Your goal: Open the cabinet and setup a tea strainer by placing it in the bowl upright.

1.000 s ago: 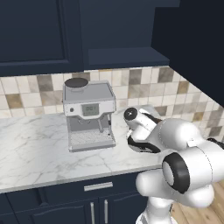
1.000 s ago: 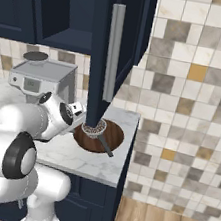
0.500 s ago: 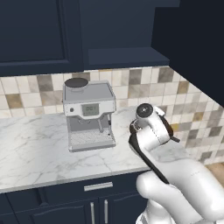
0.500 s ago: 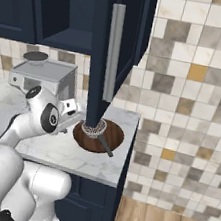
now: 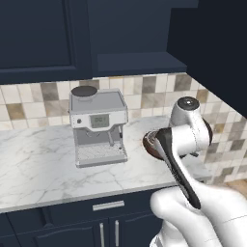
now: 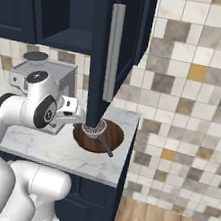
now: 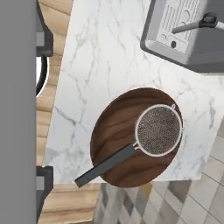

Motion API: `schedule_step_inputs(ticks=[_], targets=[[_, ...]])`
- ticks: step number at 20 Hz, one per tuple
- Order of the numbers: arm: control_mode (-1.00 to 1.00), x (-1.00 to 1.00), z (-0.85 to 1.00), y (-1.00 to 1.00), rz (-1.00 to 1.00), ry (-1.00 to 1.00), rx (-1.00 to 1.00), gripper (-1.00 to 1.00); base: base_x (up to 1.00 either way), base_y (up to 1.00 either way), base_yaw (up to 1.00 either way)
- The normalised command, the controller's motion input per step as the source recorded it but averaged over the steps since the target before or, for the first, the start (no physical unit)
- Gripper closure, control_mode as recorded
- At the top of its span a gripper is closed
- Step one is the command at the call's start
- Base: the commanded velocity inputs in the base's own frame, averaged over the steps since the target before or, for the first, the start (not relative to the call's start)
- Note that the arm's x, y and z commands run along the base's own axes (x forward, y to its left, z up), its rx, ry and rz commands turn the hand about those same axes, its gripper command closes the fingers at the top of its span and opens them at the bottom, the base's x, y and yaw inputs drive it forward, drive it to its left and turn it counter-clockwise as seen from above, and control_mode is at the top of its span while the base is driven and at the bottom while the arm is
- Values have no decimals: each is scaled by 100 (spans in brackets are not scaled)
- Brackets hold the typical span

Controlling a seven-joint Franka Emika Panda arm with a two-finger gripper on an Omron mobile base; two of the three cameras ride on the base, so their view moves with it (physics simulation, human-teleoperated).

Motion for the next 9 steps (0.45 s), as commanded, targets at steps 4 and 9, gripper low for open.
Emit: schedule_step_inputs(ticks=[4,9], targets=[[-100,-9,96,35,-27,22,17,-100,0,0,0],[-100,-2,20,2,-14,17,7,-100,0,0,0]])
